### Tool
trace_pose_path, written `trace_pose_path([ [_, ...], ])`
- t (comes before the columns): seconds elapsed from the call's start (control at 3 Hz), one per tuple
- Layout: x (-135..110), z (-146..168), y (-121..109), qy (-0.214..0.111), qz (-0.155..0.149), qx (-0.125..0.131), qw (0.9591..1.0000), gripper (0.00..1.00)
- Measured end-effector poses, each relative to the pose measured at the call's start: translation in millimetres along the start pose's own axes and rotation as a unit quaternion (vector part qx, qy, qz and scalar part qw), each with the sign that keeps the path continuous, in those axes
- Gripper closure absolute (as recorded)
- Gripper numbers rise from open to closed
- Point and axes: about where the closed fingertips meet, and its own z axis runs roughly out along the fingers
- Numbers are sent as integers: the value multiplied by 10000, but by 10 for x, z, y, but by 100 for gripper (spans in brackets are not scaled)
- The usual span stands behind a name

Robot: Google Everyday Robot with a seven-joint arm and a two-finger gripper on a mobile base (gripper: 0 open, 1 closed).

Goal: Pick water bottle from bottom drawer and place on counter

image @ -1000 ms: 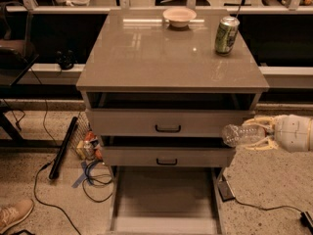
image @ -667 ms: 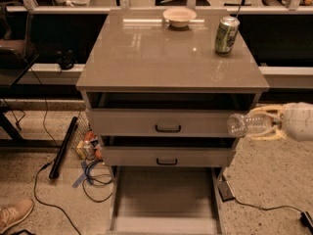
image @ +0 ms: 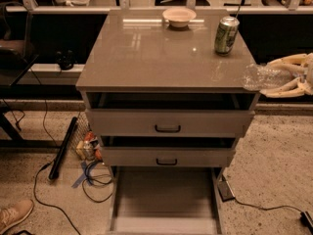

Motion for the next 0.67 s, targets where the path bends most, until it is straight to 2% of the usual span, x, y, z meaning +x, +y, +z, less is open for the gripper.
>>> trace_pose_path([
  [0.33,0,3,2,-2,-1,-3,10000,100],
  [0.67,-108,242,-236,-60,-73,0,10000,100],
])
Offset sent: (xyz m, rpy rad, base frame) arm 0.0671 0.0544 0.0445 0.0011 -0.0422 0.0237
